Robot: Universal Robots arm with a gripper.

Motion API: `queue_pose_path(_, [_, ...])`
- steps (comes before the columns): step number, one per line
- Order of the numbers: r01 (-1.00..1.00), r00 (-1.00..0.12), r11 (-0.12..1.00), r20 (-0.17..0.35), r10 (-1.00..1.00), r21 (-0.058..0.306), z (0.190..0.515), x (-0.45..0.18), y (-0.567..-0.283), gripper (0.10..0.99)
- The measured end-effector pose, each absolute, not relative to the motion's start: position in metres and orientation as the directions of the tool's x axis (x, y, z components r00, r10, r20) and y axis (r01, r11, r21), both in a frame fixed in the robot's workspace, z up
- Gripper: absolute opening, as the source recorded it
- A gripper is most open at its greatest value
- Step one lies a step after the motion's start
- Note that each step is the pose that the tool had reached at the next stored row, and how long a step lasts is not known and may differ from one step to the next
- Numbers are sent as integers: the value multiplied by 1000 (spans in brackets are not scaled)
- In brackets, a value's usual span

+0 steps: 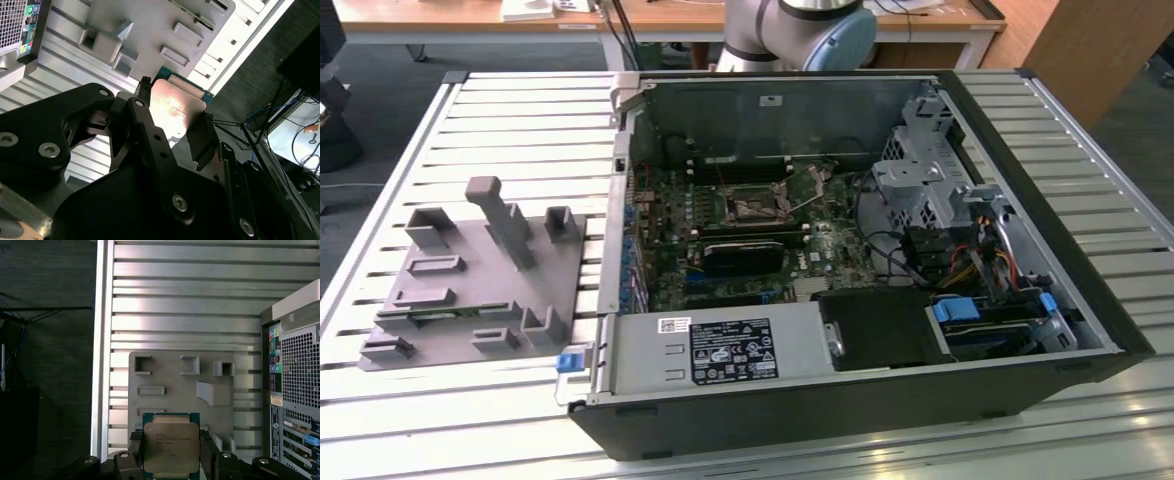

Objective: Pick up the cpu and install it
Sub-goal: 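Pick up the cpu and move it towards the insertion slot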

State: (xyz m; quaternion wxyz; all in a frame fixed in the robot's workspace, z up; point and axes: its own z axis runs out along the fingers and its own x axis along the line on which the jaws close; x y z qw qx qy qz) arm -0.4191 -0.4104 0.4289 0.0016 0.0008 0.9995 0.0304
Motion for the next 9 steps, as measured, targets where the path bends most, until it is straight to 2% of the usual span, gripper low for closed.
queue_pose_path(9, [1, -1000, 998, -3, 2, 61, 429, -407, -410, 541])
